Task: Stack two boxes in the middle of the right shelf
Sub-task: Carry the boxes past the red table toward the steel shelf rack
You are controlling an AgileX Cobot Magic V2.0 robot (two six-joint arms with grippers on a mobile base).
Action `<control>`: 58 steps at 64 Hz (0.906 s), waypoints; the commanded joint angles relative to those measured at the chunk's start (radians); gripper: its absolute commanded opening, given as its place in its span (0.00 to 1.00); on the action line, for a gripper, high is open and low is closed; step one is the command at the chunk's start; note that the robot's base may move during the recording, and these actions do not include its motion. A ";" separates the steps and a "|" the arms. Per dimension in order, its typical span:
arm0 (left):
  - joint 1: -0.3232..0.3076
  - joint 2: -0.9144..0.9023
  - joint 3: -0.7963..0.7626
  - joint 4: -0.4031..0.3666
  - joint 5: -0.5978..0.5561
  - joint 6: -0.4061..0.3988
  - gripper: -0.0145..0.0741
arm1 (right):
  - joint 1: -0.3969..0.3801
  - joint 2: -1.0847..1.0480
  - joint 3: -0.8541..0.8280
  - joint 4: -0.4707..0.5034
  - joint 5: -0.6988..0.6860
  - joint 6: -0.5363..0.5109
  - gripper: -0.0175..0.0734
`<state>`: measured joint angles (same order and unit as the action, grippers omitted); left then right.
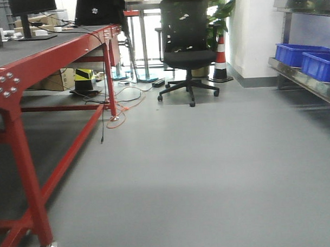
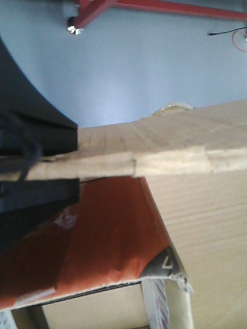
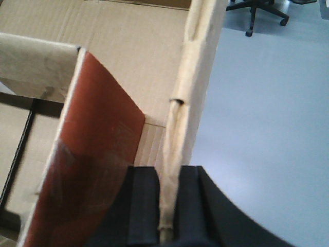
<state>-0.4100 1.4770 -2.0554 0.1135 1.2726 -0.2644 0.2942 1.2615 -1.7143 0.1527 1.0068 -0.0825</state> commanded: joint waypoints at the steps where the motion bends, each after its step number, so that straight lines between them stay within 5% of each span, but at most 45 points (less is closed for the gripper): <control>1: -0.006 -0.013 -0.014 -0.014 -0.068 -0.002 0.04 | -0.001 -0.010 -0.011 0.009 -0.048 -0.013 0.02; 58: -0.006 -0.013 -0.014 -0.014 -0.068 -0.002 0.04 | -0.001 -0.010 -0.011 0.009 -0.049 -0.013 0.02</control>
<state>-0.4100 1.4770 -2.0554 0.1135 1.2726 -0.2644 0.2942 1.2615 -1.7143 0.1527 1.0051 -0.0825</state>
